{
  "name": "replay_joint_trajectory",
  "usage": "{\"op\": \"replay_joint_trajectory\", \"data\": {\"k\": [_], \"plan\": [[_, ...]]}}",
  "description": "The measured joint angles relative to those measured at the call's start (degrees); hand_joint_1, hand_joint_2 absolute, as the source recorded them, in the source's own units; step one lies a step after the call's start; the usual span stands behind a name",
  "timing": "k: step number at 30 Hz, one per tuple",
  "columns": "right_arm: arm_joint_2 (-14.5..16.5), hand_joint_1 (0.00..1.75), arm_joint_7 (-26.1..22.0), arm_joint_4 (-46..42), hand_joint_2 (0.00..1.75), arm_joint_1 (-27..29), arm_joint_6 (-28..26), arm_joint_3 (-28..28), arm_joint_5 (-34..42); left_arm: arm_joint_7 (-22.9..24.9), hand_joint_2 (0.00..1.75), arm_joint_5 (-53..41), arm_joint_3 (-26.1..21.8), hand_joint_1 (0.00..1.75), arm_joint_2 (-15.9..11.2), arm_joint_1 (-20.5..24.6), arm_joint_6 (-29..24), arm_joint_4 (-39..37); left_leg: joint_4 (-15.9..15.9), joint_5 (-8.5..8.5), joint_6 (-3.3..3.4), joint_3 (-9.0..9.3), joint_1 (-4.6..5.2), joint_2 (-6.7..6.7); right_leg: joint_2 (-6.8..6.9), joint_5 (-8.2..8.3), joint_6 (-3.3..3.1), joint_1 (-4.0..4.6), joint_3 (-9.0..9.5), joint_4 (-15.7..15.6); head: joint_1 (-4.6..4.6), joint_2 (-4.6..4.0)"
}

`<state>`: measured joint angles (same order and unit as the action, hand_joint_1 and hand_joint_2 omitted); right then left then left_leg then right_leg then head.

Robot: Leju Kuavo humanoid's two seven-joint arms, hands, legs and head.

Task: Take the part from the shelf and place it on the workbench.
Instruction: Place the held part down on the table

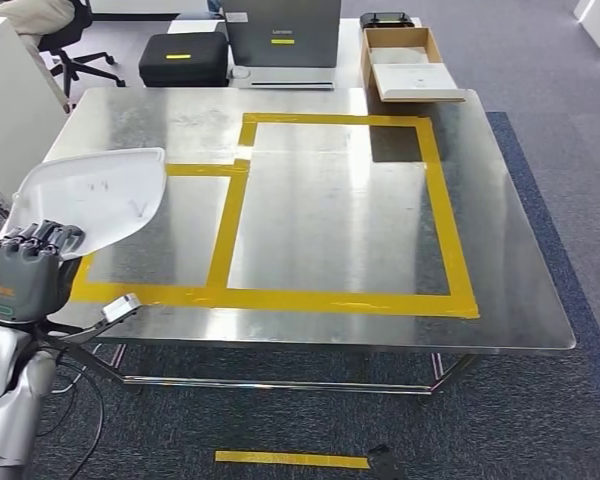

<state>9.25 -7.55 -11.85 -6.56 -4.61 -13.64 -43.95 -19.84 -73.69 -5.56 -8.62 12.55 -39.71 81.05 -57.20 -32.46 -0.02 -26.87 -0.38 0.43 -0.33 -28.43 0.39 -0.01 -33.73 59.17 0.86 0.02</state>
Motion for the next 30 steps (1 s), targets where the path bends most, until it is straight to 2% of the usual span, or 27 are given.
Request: {"op": "replay_joint_trajectory", "data": {"k": [2,4,7,10,15,25,30], "plan": [[0.00,0.00,0.30,0.00,1.75,-0.14,0.75,0.22,-0.50,3.93,1.75,-0.88,0.28,1.75,-1.86,2.80,-0.07,-4.09,0.00,0.00,0.00,-0.03,0.00,0.01,0.05,0.00,0.00,0.01,0.00,-0.02,-0.02,0.00],[0.07,0.00,0.52,-0.01,1.75,-0.43,1.34,0.64,-0.86,7.45,1.75,-0.56,0.32,1.75,-4.73,8.09,-0.13,-11.79,0.00,0.02,-0.01,-0.04,-0.01,0.00,0.04,0.05,0.02,0.01,0.01,-0.02,0.02,0.00],[0.20,0.00,0.89,-0.04,1.75,-0.65,1.70,0.95,-0.92,9.09,1.75,0.17,0.08,1.75,-8.44,15.79,-0.13,-23.43,0.00,0.07,-0.08,0.00,-0.01,-0.07,-0.06,0.11,0.02,0.01,0.04,-0.01,0.03,0.00],[0.29,0.00,1.13,-0.04,1.75,-0.72,1.96,1.22,-0.96,9.93,1.75,-0.05,0.13,1.75,-9.99,20.10,-0.15,-31.23,0.00,0.13,-0.14,0.05,-0.02,-0.07,-0.08,0.13,0.00,0.02,0.05,0.01,0.02,0.00],[0.34,0.00,1.27,-0.04,1.75,-0.76,2.20,1.41,-1.03,10.66,1.75,-0.40,0.38,1.75,-10.42,22.71,-0.05,-37.08,0.00,0.12,-0.17,0.03,-0.02,-0.08,-0.13,0.13,0.00,0.02,0.05,0.01,0.01,0.00],[0.35,0.00,1.34,-0.04,1.75,-0.86,2.24,1.43,-1.11,10.70,1.75,-0.43,0.58,1.75,-10.79,23.90,0.05,-40.53,0.00,0.09,-0.15,-0.01,0.00,-0.08,-0.13,0.13,0.00,0.00,0.04,-0.10,0.01,0.00],[0.42,0.00,1.90,-0.05,1.75,-1.08,2.70,1.98,-2.00,12.13,1.75,-0.82,1.55,1.75,-10.51,26.18,3.40,-42.38,-0.01,0.10,-0.15,0.00,0.00,-0.08,-0.10,0.14,0.00,0.01,0.01,-0.10,0.02,0.00]]}}
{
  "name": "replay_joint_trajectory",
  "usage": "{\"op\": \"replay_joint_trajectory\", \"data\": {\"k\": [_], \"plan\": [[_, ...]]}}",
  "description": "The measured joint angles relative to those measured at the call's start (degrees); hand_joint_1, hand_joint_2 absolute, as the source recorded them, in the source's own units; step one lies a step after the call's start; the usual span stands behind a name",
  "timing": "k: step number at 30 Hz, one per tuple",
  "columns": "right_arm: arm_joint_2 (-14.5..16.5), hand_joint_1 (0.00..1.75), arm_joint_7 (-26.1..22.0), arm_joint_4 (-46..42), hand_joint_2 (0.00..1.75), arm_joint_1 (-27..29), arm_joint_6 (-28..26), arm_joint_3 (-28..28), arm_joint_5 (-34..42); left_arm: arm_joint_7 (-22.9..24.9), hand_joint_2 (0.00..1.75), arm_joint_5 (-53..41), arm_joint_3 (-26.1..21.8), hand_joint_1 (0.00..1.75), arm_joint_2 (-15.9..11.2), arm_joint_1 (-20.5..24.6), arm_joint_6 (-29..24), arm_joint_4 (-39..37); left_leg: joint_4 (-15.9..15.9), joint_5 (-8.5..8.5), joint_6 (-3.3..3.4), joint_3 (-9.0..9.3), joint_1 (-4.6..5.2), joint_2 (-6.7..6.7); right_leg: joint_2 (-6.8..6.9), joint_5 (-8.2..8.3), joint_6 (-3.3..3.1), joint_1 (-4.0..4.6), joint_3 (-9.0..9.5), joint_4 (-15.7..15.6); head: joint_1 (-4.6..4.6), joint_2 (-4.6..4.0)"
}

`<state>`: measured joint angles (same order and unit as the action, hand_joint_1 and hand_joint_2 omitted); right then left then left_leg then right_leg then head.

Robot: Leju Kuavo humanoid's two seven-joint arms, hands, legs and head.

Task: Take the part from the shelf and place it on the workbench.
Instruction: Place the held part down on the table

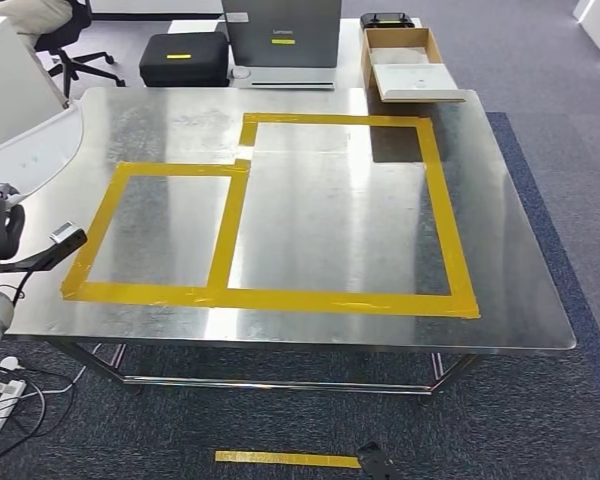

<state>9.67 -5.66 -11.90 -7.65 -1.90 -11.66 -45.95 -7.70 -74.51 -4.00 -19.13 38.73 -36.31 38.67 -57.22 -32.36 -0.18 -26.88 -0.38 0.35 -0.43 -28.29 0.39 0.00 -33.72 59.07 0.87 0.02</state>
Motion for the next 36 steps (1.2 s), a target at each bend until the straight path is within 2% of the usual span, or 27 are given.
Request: {"op": "replay_joint_trajectory", "data": {"k": [3,6,10,14,18,36], "plan": [[0.20,0.00,0.26,-0.03,1.75,-0.35,0.34,0.34,-0.02,1.90,1.75,-2.27,2.20,1.75,0.90,3.16,2.60,-2.14,-0.01,0.00,0.00,0.01,0.00,0.01,0.04,0.01,0.01,0.00,0.01,0.00,-0.01,0.00],[0.42,0.00,0.31,-0.09,1.75,-0.60,0.50,0.53,0.02,3.67,1.75,-5.08,5.66,1.75,2.96,6.53,4.99,-4.54,-0.02,0.01,0.00,0.00,0.01,0.02,0.06,0.02,0.03,-0.02,0.04,0.00,-0.01,0.00],[0.87,0.00,0.09,-0.22,0.00,-0.64,-0.06,0.76,0.00,3.00,1.75,-6.32,10.47,0.00,7.23,9.30,7.86,-6.55,-0.03,0.00,0.00,0.01,0.06,-0.01,-0.01,0.04,0.05,-0.08,0.04,-0.02,-0.01,0.00],[1.18,0.00,-0.03,-0.24,0.00,-0.89,0.59,0.87,-0.03,2.12,1.75,-5.67,14.49,0.00,11.34,9.90,9.82,-7.00,-0.03,-0.01,0.01,-0.04,0.09,-0.07,-0.07,0.05,0.06,-0.12,0.02,-0.03,-0.03,0.00],[1.20,0.00,-0.05,-0.29,0.00,-1.01,1.33,0.92,-0.02,2.17,0.00,-4.51,16.86,0.00,12.72,10.35,9.84,-7.32,-0.01,-0.05,0.07,-0.02,0.09,-0.24,-0.33,0.04,0.06,-0.13,-0.06,-0.06,-0.01,0.00],[1.22,0.00,-0.18,-0.34,0.00,-1.08,1.55,1.32,-0.01,0.48,0.00,-2.48,19.67,0.00,13.25,10.62,9.71,-7.79,0.11,-0.05,0.07,-0.03,0.09,-0.22,-0.28,0.03,0.06,-0.12,-0.11,-0.07,-0.01,0.00]]}}
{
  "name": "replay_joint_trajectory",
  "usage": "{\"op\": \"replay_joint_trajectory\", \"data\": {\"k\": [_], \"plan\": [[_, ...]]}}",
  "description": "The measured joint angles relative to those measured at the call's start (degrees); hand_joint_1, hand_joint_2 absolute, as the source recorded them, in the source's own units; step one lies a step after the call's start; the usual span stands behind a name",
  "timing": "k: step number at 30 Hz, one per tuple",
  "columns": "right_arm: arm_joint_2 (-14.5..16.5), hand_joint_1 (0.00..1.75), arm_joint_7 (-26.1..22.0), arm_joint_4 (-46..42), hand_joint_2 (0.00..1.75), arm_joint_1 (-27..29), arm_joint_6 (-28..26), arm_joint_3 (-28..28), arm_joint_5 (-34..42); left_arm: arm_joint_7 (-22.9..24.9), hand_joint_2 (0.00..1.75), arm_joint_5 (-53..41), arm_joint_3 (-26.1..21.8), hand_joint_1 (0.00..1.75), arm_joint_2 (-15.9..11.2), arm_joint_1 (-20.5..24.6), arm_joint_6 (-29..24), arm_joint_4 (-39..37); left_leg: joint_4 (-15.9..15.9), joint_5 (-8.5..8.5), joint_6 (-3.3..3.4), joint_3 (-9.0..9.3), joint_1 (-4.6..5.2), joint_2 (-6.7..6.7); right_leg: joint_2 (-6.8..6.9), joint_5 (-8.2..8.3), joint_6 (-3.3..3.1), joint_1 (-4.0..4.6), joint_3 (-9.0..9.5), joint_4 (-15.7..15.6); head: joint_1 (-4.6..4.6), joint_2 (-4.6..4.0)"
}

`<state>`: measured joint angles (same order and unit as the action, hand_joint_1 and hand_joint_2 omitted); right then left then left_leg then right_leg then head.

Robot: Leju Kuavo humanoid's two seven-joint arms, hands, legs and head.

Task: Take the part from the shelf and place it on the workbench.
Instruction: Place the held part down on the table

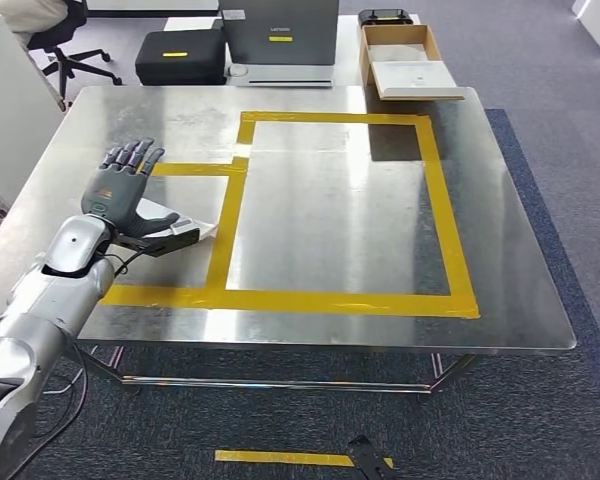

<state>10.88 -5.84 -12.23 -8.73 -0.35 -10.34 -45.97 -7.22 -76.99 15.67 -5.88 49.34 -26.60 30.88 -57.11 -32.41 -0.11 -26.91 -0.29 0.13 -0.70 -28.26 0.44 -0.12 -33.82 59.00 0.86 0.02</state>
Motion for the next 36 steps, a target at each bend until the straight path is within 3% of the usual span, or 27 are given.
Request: {"op": "replay_joint_trajectory", "data": {"k": [7,11,12,15,16,17,18,20,21,22,26,27,30,31,32,33,34,36], "plan": [[0.02,0.00,0.00,-0.03,0.00,-0.01,0.00,0.04,0.01,-0.04,0.00,0.79,0.50,0.00,0.00,0.00,0.01,-0.05,-0.09,-0.06,0.09,-0.02,0.07,0.01,0.01,0.13,0.18,-0.12,0.02,-0.16,-0.01,0.00],[0.06,0.00,-0.01,-0.12,0.00,-0.11,-0.02,0.21,0.09,-1.15,0.00,2.91,0.72,0.00,0.18,0.06,-0.01,0.07,2.83,2.19,1.52,1.23,-0.04,-0.11,0.05,0.36,1.47,-0.36,-0.26,-0.96,-0.12,0.00],[0.05,0.00,-0.02,-0.16,0.00,-0.17,-0.03,0.27,0.13,-1.62,0.00,3.50,0.80,0.00,0.30,0.08,0.00,0.17,3.99,2.77,1.77,1.77,-0.26,-0.23,0.09,-0.59,1.60,-0.34,-1.33,0.79,-0.28,0.00],[-0.01,0.00,-0.04,-0.20,0.00,0.05,-0.04,0.37,0.19,-2.39,0.00,4.26,1.31,0.00,0.45,-0.51,0.28,0.49,4.68,2.91,1.89,2.16,-0.60,-0.50,0.20,-3.57,2.21,-0.85,-7.06,11.02,-0.61,0.00],[-0.04,0.00,-0.04,-0.20,0.00,0.16,-0.04,0.38,0.19,-2.49,0.00,4.26,1.59,0.00,0.46,-0.87,0.40,0.60,4.50,2.70,1.70,2.20,-0.76,-0.52,0.23,-3.15,2.51,-1.06,-8.40,12.85,-0.60,0.00],[-0.09,0.00,-0.04,-0.20,0.00,0.21,-0.04,0.38,0.19,-2.56,0.00,4.22,1.90,0.00,0.49,-1.17,0.51,0.73,4.18,2.35,1.36,2.24,-1.02,-0.49,0.28,-1.63,2.89,-1.31,-8.85,12.64,-0.60,0.00],[-0.13,0.00,-0.04,-0.20,0.00,0.20,-0.04,0.39,0.20,-2.61,0.00,4.19,2.20,0.00,0.50,-1.37,0.60,0.89,3.61,1.79,0.85,2.27,-1.39,-0.45,0.44,0.81,3.32,-1.61,-8.26,10.21,-0.62,0.00],[-0.12,0.00,-0.04,-0.19,0.00,0.14,-0.03,0.40,0.23,-2.65,0.00,4.22,2.71,0.00,0.45,-1.50,0.75,1.29,1.89,0.24,-0.50,1.88,-1.95,-0.33,0.67,3.74,4.15,-1.80,-6.29,5.26,-0.91,0.00],[-0.10,0.00,-0.04,-0.19,0.00,0.11,-0.05,0.42,0.26,-2.64,0.00,4.35,2.92,0.00,0.39,-1.55,0.81,1.47,0.95,-0.47,-1.11,1.48,-2.01,-0.25,0.71,3.92,4.07,-1.81,-5.64,3.96,-1.14,0.01],[-0.09,0.00,-0.04,-0.18,0.00,0.10,-0.08,0.43,0.30,-2.64,0.00,4.55,3.13,0.00,0.34,-1.62,0.86,1.65,0.25,-0.96,-1.62,0.95,-1.93,-0.16,0.65,3.09,3.68,-1.69,-5.53,3.94,-1.21,0.01],[-0.10,0.00,-0.21,-0.19,0.00,0.14,-1.04,0.48,0.32,-2.72,0.00,5.66,4.09,0.00,0.27,-2.37,0.95,2.45,-2.09,-2.72,-2.63,-1.57,-1.85,-0.15,0.28,1.70,1.38,-1.83,-6.95,3.99,-0.79,0.02],[-0.10,0.00,-0.29,-0.20,0.00,0.36,-1.50,0.48,0.39,-2.75,0.00,5.92,4.32,0.00,0.22,-2.69,0.97,2.68,-4.47,-4.02,-2.82,-2.76,-1.89,-0.19,0.13,1.68,1.05,-1.79,-7.10,3.98,-0.69,0.02],[-0.22,0.00,-0.57,-0.19,0.00,1.27,-2.89,0.44,1.14,-2.73,0.00,6.74,4.93,0.00,-0.18,-3.92,0.86,3.01,-15.95,-8.05,-3.26,-8.67,-1.79,-0.30,-0.18,1.81,0.53,-1.22,-6.93,3.95,-0.59,0.02],[-0.35,0.00,-0.62,-0.18,0.00,1.58,-3.30,0.42,1.41,-2.79,0.00,7.16,5.09,0.00,-0.34,-4.44,0.65,3.03,-18.09,-8.00,-3.05,-10.19,-1.58,-0.31,-0.26,1.86,0.43,-1.02,-6.87,3.94,-0.58,0.02],[-0.51,0.00,-0.64,-0.16,0.00,1.89,-3.63,0.39,1.59,-2.91,0.00,7.63,5.19,0.00,-0.49,-4.91,0.33,3.09,-18.11,-6.82,-2.48,-10.81,-1.24,-0.31,-0.33,1.93,0.31,-0.84,-6.82,3.91,-0.58,0.02],[-0.68,0.00,-0.65,-0.15,0.00,2.20,-3.91,0.36,1.67,-3.04,0.00,8.19,5.25,0.00,-0.65,-5.29,-0.06,3.21,-16.09,-4.79,-1.60,-10.46,-0.68,-0.29,-0.40,2.04,0.16,-0.68,-6.79,3.83,-0.57,0.02],[-0.82,0.00,-0.64,-0.12,0.00,2.50,-4.15,0.32,1.72,-3.24,0.00,8.71,5.28,0.00,-0.83,-5.52,-0.51,3.41,-12.46,-2.42,-0.34,-9.23,0.16,-0.25,-0.45,2.19,-0.05,-0.57,-6.78,3.69,-0.58,0.02],[-0.90,0.00,-0.68,-0.01,0.00,3.15,-4.57,0.25,1.80,-3.65,0.00,9.68,5.26,0.00,-1.31,-5.74,-1.37,4.11,-5.16,0.71,2.27,-6.28,1.90,-0.41,-0.41,2.74,-0.29,-0.58,-6.64,3.17,-0.64,0.02]]}}
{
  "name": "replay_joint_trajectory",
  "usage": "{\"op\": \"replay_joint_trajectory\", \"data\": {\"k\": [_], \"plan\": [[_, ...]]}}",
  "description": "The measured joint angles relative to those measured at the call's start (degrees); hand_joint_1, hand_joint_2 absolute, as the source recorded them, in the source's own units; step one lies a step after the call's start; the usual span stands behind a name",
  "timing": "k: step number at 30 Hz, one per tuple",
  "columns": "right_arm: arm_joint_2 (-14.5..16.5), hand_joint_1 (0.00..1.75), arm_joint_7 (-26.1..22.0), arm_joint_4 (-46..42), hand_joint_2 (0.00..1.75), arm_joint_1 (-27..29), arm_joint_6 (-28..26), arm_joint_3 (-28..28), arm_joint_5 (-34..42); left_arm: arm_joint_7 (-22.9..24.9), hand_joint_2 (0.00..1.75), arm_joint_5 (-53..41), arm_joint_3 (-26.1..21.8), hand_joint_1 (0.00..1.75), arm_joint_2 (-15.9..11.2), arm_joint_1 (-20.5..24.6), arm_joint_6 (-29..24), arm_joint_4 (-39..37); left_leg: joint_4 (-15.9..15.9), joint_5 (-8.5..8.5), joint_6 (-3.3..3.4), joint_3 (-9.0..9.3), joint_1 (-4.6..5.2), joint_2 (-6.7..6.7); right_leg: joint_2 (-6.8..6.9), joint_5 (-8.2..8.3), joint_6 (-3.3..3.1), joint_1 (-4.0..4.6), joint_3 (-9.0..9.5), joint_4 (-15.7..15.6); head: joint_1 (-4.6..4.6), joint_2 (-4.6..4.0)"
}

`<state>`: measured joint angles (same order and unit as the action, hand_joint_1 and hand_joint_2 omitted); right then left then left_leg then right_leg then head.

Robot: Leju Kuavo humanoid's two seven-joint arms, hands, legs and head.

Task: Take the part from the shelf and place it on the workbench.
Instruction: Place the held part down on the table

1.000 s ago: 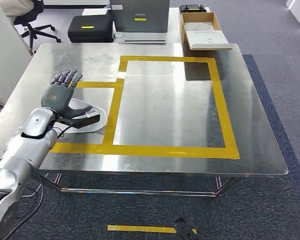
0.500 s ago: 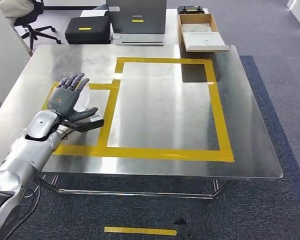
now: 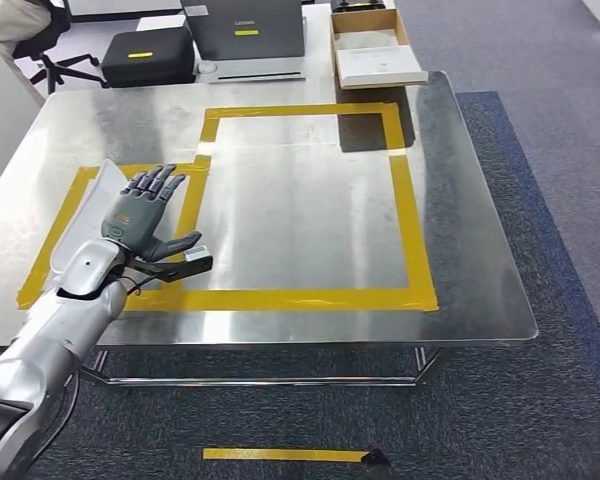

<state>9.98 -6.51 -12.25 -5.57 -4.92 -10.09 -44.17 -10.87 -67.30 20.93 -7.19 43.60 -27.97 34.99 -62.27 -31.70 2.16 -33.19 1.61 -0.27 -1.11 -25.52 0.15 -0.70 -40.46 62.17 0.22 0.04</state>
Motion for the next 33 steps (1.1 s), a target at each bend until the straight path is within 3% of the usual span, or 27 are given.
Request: {"op": "replay_joint_trajectory", "data": {"k": [2,4,5,7,9,10,11,13,14,15,17,19,20,21,22,24,25,26,27,29,31,33], "plan": [[0.01,0.00,-0.10,0.15,0.00,0.54,-0.37,-0.05,0.15,-0.46,0.00,1.11,-0.07,0.00,-0.43,-0.17,-0.91,0.80,3.29,1.40,1.28,1.28,0.99,-0.22,0.11,0.97,0.44,-0.40,0.29,-1.04,0.15,0.00],[-0.13,0.00,-0.18,0.22,0.00,0.77,-0.68,-0.10,0.34,-1.03,0.00,2.45,-0.18,0.00,-0.62,-0.54,-1.76,1.78,5.22,3.45,1.38,1.57,1.03,-0.31,0.19,1.94,1.03,-0.56,0.54,-2.45,0.38,0.00],[-0.28,0.00,-0.23,0.24,0.00,0.79,-0.80,-0.16,0.42,-1.33,0.00,3.06,-0.24,0.00,-0.68,-0.84,-2.11,2.30,6.51,4.60,1.36,1.80,0.80,-0.36,0.28,1.56,1.24,-0.45,0.44,-2.71,0.38,0.00],[-0.73,0.00,-0.39,0.24,0.00,0.75,-1.02,-0.27,0.42,-2.03,0.00,4.19,-0.33,0.00,-0.67,-1.80,-2.65,3.33,8.44,6.52,1.03,1.89,0.04,-0.55,0.39,-2.12,1.73,-0.19,-0.21,-0.12,0.27,0.00],[-1.22,0.00,-0.45,0.24,0.00,0.70,-1.15,-0.32,0.25,-2.56,0.00,5.29,-0.49,0.00,-0.66,-3.32,-3.10,4.36,8.49,7.43,0.60,1.02,-0.44,-0.64,0.50,-6.84,2.55,-0.32,-1.24,6.27,0.20,0.00],[-1.46,0.00,-0.39,0.23,0.00,0.67,-1.20,-0.34,0.16,-2.80,0.00,5.87,-0.63,0.00,-0.67,-4.27,-3.34,4.94,8.31,7.80,0.28,0.43,-0.68,-0.70,0.57,-7.81,2.99,-0.45,-1.44,9.09,0.21,0.00],[-1.65,0.00,-0.32,0.23,0.00,0.65,-1.24,-0.35,0.09,-3.03,0.00,6.46,-0.81,0.00,-0.70,-5.27,-3.58,5.57,8.01,8.19,-0.04,-0.29,-0.98,-0.77,0.64,-7.54,3.50,-0.59,-1.07,10.67,0.23,0.00],[-1.84,0.00,-0.13,0.22,0.00,0.57,-1.27,-0.36,-0.07,-3.46,0.00,7.51,-1.25,0.00,-0.81,-7.17,-4.00,7.15,6.90,8.89,-0.78,-2.22,-1.78,-0.82,0.79,-4.52,4.62,-1.02,2.20,8.50,0.22,0.00],[-1.86,0.00,-0.07,0.21,0.00,0.45,-1.27,-0.36,-0.15,-3.59,0.00,7.86,-1.47,0.00,-0.91,-8.01,-4.15,8.04,5.99,9.16,-1.21,-3.42,-2.09,-0.75,0.80,-4.07,5.32,-1.21,4.99,5.10,0.16,0.00],[-1.88,0.00,-0.04,0.17,0.00,0.30,-1.28,-0.36,-0.23,-3.64,0.00,8.10,-1.69,0.00,-1.10,-8.72,-4.27,8.97,4.96,9.36,-1.62,-4.53,-2.33,-0.66,0.71,-4.41,5.44,-1.28,7.68,1.44,0.09,0.00],[-1.90,0.00,-0.02,0.10,0.00,0.00,-1.30,-0.38,-0.34,-3.67,0.00,8.35,-2.01,0.00,-1.43,-9.73,-4.43,10.44,3.46,9.84,-2.36,-5.89,-2.39,-0.44,0.55,-6.30,4.61,-1.11,10.48,-2.73,0.00,0.00],[-1.93,0.00,-0.02,0.08,0.00,-0.10,-1.31,-0.41,-0.39,-3.69,0.00,8.88,-2.36,0.00,-1.66,-10.81,-4.53,11.69,3.11,10.41,-2.87,-6.12,-2.46,-0.35,0.57,-6.13,2.87,-0.98,9.95,-2.67,0.01,0.00],[-1.94,0.00,-0.01,0.09,0.00,-0.11,-1.31,-0.42,-0.42,-3.73,0.00,9.33,-2.61,0.00,-1.79,-11.62,-4.59,12.53,2.80,9.86,-3.07,-6.29,-2.54,-0.32,0.61,-5.80,2.15,-0.97,9.63,-2.59,0.01,0.00],[-1.94,0.00,0.00,0.10,0.00,-0.09,-1.31,-0.43,-0.47,-3.79,0.00,9.78,-2.89,0.00,-1.94,-12.60,-4.66,13.57,1.69,8.27,-3.24,-6.64,-2.61,-0.27,0.67,-5.28,1.42,-1.00,9.15,-2.59,0.11,0.00],[-1.94,0.00,0.01,0.11,0.00,-0.06,-1.31,-0.44,-0.52,-3.85,0.00,10.20,-3.16,0.00,-2.08,-13.69,-4.73,14.88,-0.54,5.66,-3.40,-7.21,-2.65,-0.22,0.72,-4.69,0.80,-0.98,8.53,-2.62,0.22,0.00],[-1.94,0.00,0.03,0.12,0.00,0.02,-1.32,-0.44,-0.68,-3.96,0.00,10.82,-3.60,0.00,-2.29,-16.08,-4.82,17.68,-7.65,-0.30,-3.54,-8.53,-2.64,-0.13,0.76,-3.46,0.14,-0.67,7.24,-2.57,0.40,0.00],[-1.94,0.00,0.04,0.12,0.00,0.10,-1.34,-0.44,-0.74,-3.97,0.00,11.07,-3.82,0.00,-2.35,-17.44,-4.82,19.16,-11.05,-2.00,-3.48,-8.81,-2.62,-0.12,0.77,-2.88,0.05,-0.48,6.46,-2.55,0.42,0.00],[-1.94,0.00,0.04,0.12,0.00,0.20,-1.39,-0.44,-0.79,-3.97,0.00,11.27,-4.07,0.00,-2.38,-18.95,-4.79,20.66,-13.16,-2.29,-3.28,-8.49,-2.59,-0.11,0.79,-2.27,-0.03,-0.28,5.66,-2.53,0.42,0.00],[-1.94,0.00,0.01,0.11,0.00,0.31,-1.45,-0.44,-0.79,-3.95,0.00,11.49,-4.33,0.00,-2.39,-20.48,-4.73,22.21,-13.58,-1.47,-2.96,-7.46,-2.54,-0.08,0.80,-1.66,-0.08,-0.08,4.85,-2.53,0.43,0.00],[-1.93,0.00,-0.11,0.12,0.00,0.51,-1.60,-0.45,-0.74,-3.88,0.00,11.84,-4.87,0.00,-2.45,-23.17,-4.60,25.40,-8.81,0.99,-1.92,-2.76,-2.26,-0.03,0.83,-0.49,-0.08,0.26,3.44,-2.53,0.43,0.00],[-1.88,0.00,-0.39,0.12,0.00,0.66,-1.91,-0.49,-0.40,-3.78,0.00,12.46,-5.59,0.00,-2.55,-25.39,-4.53,28.81,-0.33,0.62,-0.95,3.44,-1.67,-0.02,0.87,0.52,0.27,0.51,2.71,-2.60,0.38,0.00],[-1.83,0.00,-0.78,0.12,0.00,0.83,-2.38,-0.64,0.17,-3.73,0.00,13.31,-6.44,0.00,-2.60,-27.94,-4.45,32.31,4.59,-0.24,-0.73,6.36,-1.02,-0.02,0.92,1.73,0.94,0.33,2.52,-3.07,0.43,0.00]]}}
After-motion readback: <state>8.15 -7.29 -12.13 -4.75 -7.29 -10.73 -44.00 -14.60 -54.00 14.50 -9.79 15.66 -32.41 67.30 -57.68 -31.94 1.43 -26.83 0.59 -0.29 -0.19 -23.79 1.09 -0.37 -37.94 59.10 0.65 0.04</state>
